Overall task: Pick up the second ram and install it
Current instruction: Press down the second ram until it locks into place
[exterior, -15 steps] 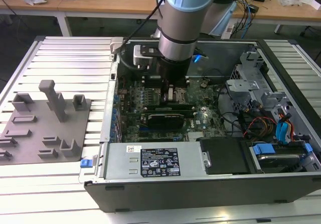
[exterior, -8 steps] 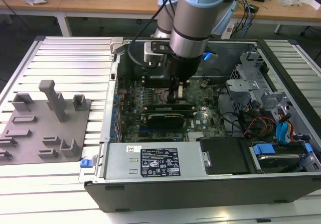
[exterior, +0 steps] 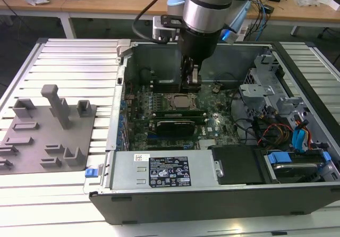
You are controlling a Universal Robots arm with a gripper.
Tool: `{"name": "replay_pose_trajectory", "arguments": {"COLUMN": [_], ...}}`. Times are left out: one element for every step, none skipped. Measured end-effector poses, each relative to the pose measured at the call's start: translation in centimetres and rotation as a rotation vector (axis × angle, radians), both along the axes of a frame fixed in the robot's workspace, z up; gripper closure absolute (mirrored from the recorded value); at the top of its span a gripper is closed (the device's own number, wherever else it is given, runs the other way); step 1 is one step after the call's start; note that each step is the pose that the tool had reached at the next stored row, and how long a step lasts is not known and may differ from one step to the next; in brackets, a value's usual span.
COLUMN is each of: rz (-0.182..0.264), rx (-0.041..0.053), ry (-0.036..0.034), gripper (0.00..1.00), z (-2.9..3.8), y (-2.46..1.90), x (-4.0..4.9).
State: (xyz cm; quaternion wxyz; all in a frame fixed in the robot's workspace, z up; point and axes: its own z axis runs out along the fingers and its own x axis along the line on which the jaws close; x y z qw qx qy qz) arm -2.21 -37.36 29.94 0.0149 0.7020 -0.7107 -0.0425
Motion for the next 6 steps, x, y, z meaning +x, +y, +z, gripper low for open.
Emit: {"name": "replay_pose_trajectory", "arguments": {"rz": [0.0,0.0,0.0,0.0,0.0,0.0], "rx": [0.0002,0.0001,0.0001,0.0,0.0,0.0], "ry": [-0.0001,0.0,0.0,0.0,0.0,0.0], "gripper": [0.89,0.89,0.89,0.89,0.89,0.89], "z": [0.02,0.03,0.04,0.06,0.06,0.06], "y": [0.0,0.0,0.0,0.0,0.0,0.0], "x": [0.0,0.0,0.0,0.0,0.0,0.0]}}
